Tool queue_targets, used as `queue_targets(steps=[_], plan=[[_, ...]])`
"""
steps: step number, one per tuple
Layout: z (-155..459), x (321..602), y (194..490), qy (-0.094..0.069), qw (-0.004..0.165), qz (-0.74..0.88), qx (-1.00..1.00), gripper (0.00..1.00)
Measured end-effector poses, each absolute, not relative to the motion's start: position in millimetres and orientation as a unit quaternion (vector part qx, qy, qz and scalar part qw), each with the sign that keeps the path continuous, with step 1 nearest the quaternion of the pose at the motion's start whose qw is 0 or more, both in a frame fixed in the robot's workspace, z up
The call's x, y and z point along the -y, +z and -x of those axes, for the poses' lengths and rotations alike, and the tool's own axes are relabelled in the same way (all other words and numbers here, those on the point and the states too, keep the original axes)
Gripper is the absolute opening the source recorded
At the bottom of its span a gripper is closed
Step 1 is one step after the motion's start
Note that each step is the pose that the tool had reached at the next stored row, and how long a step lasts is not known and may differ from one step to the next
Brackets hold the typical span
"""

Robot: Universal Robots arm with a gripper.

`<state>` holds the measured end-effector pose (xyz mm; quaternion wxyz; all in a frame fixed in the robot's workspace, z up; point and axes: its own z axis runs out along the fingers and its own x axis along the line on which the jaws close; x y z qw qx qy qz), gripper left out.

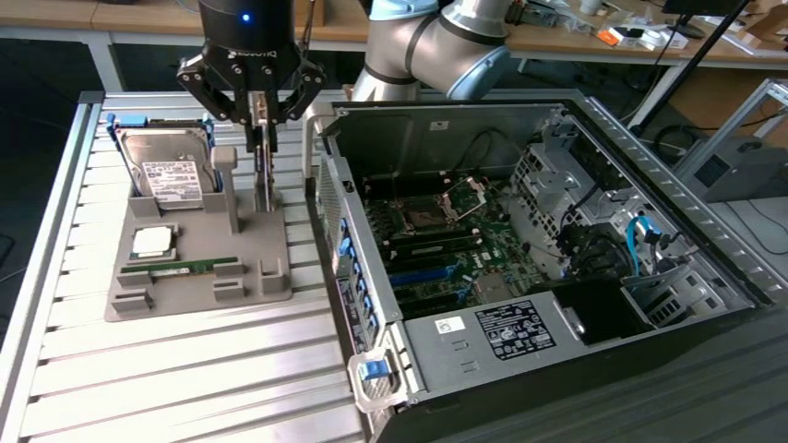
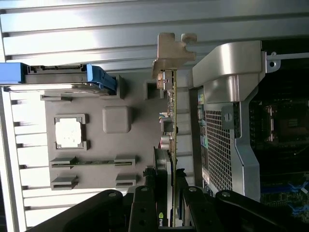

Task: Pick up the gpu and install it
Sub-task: 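Pick up the gpu and move the gpu toward the slot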

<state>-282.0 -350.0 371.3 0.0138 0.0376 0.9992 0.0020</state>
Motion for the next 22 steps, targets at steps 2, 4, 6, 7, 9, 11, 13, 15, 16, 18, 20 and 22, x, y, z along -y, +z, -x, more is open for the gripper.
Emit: queue_targets(steps=[2,4,6,7,9,11,13,15,16,18,20,22], plan=[[282.0,350.0,372.1,0.002,0.014,-0.038,-0.999,0.27],[282.0,350.0,372.6,0.002,0.014,-0.038,-0.999,0.27],[282.0,349.9,373.1,0.003,0.014,-0.038,-0.999,0.27],[282.0,349.9,373.3,0.003,0.014,-0.038,-0.999,0.27],[282.0,350.0,373.8,0.003,0.014,-0.038,-0.999,0.27],[282.0,349.9,374.4,0.003,0.014,-0.038,-0.999,0.27],[282.0,350.0,374.9,0.003,0.014,-0.038,-0.999,0.27],[282.0,349.9,375.4,0.003,0.014,-0.038,-0.999,0.27],[282.0,350.0,375.6,0.004,0.014,-0.038,-0.999,0.27],[282.0,349.9,376.2,0.004,0.014,-0.038,-0.999,0.27],[282.0,350.0,376.8,0.004,0.014,-0.038,-0.999,0.27],[282.0,350.0,377.3,0.004,0.014,-0.038,-0.999,0.27]])
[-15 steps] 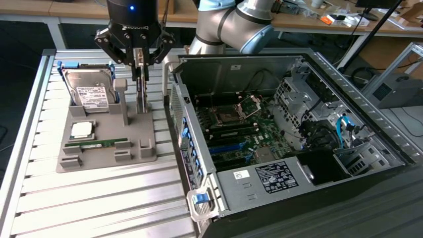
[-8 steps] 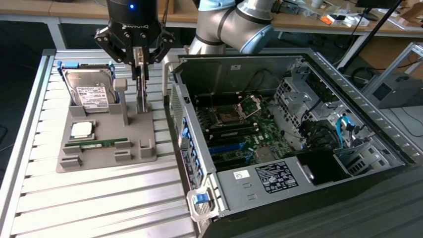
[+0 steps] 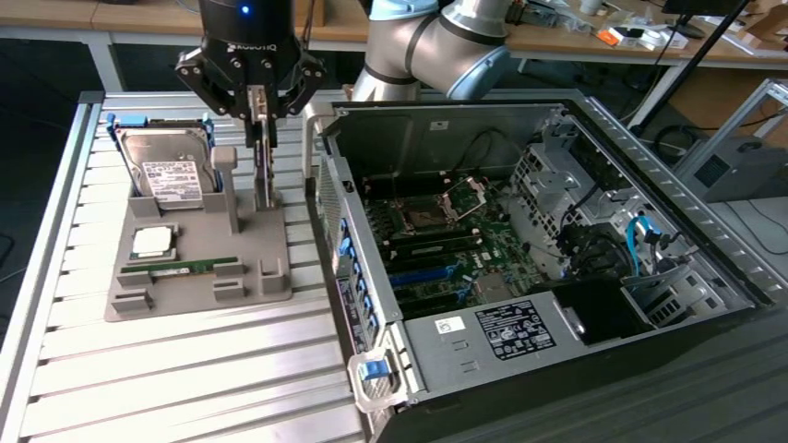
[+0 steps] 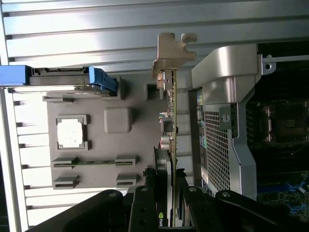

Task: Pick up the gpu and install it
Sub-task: 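Pick up the gpu and move the gpu toward the slot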

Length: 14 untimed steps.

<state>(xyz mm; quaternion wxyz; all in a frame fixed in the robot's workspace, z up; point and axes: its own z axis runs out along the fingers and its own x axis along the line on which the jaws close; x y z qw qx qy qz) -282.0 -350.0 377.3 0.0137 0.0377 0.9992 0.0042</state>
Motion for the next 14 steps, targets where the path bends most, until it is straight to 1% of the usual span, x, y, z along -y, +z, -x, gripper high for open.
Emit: queue_targets(steps=[14], plan=[[282.0,350.0,381.2,0.006,0.014,-0.038,-0.999,0.27]])
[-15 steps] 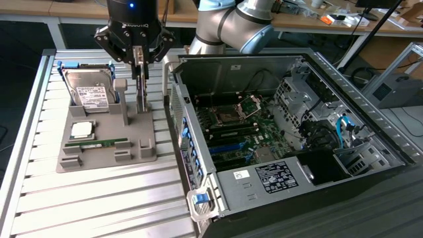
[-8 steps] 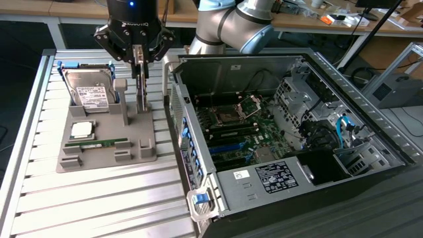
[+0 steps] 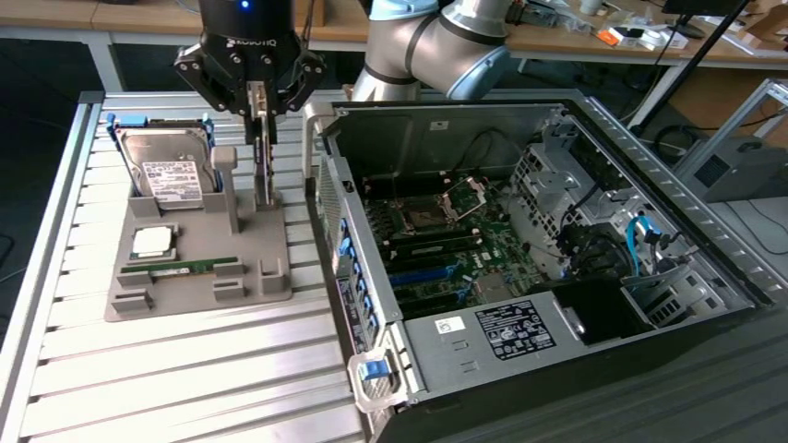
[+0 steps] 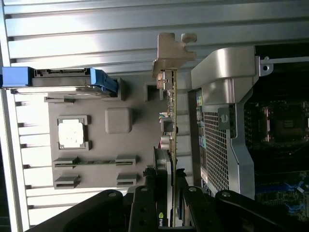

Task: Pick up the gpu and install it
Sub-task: 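Pick up the gpu and move the gpu toward the slot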

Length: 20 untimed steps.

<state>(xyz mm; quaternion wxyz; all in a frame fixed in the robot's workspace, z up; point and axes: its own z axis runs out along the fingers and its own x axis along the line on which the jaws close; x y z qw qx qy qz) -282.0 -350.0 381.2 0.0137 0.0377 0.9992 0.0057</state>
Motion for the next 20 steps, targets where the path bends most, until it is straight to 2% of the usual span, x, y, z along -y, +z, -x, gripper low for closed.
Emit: queue_targets(steps=[20], plan=[[282.0,350.0,387.3,0.007,0.014,-0.038,-0.999,0.27]])
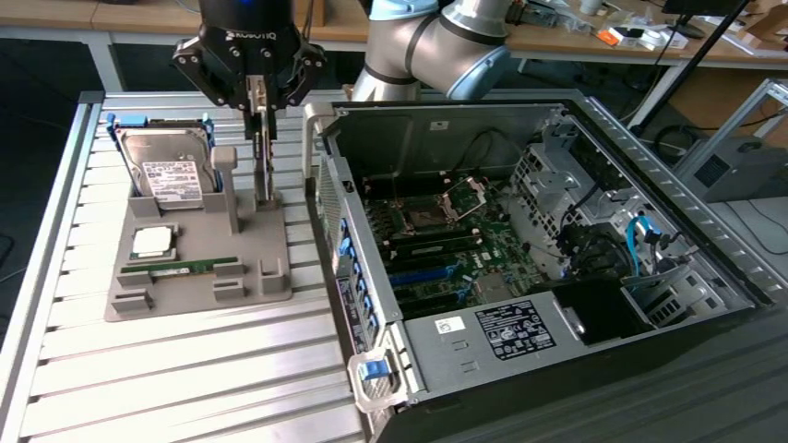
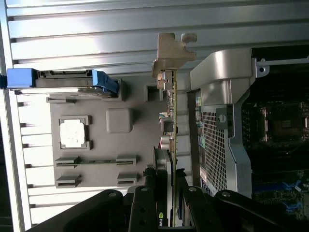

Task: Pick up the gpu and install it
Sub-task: 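Pick up the gpu and move the gpu toward the slot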

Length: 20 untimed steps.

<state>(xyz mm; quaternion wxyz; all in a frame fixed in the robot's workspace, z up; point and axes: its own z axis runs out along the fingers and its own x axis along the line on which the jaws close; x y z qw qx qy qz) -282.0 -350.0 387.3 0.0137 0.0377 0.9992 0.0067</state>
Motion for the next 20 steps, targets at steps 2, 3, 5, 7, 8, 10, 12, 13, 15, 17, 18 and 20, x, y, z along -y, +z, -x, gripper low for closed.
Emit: queue_targets(steps=[2,3,5,7,8,10,12,13,15,17,18,20], plan=[[282.0,350.0,387.8,0.007,0.014,-0.038,-0.999,0.27],[282.0,350.0,388.0,0.007,0.014,-0.038,-0.999,0.27],[282.0,350.0,388.5,0.007,0.014,-0.038,-0.999,0.27],[282.0,350.0,389.0,0.007,0.014,-0.038,-0.999,0.27],[282.0,349.9,389.4,0.007,0.014,-0.038,-0.999,0.27],[282.0,350.0,390.2,0.007,0.014,-0.038,-0.999,0.27],[282.0,350.0,390.9,0.008,0.014,-0.038,-0.999,0.27],[282.0,349.9,391.2,0.008,0.014,-0.038,-0.999,0.27],[282.0,350.0,391.8,0.008,0.014,-0.038,-0.999,0.27],[282.0,350.0,392.3,0.008,0.014,-0.038,-0.999,0.27],[282.0,349.9,392.6,0.008,0.014,-0.038,-0.999,0.27],[282.0,349.9,393.3,0.009,0.014,-0.038,-0.999,0.27]])
